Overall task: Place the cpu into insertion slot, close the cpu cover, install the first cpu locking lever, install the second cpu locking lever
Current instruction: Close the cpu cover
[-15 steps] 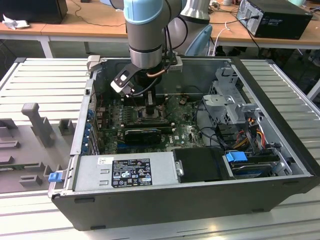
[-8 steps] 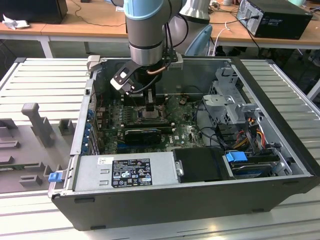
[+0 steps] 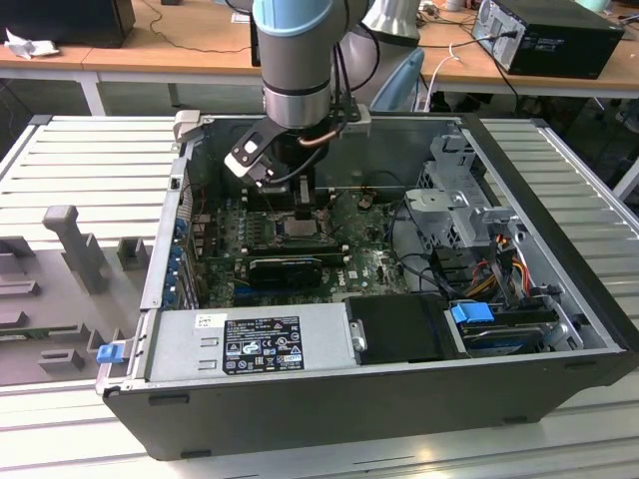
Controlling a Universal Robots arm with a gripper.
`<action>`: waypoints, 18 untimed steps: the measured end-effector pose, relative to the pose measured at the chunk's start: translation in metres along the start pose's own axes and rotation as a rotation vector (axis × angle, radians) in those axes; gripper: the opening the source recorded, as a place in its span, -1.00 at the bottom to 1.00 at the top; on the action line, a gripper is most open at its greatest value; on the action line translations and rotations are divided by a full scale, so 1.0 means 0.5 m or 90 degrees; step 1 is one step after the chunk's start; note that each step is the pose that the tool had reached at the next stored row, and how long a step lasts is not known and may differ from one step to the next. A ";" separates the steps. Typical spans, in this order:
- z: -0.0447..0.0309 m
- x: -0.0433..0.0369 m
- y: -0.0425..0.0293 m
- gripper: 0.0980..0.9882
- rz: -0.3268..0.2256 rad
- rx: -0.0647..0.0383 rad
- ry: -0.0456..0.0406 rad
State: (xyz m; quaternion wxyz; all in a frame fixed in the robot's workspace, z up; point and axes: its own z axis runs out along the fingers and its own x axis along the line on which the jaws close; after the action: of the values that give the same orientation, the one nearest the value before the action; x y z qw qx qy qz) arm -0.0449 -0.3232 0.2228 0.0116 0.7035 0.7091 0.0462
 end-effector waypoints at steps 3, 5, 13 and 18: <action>0.001 -0.002 0.017 -0.98 0.001 0.017 0.0067; 0.001 -0.002 0.023 -0.98 0.002 0.027 0.0094; -0.016 -0.001 0.024 -0.98 0.002 0.027 0.0095; -0.019 -0.001 0.025 -0.98 0.002 0.027 0.0094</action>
State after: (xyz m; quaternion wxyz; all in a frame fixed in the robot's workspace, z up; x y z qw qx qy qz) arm -0.0334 -0.3239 0.2334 -0.0085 0.7044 0.7088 0.0364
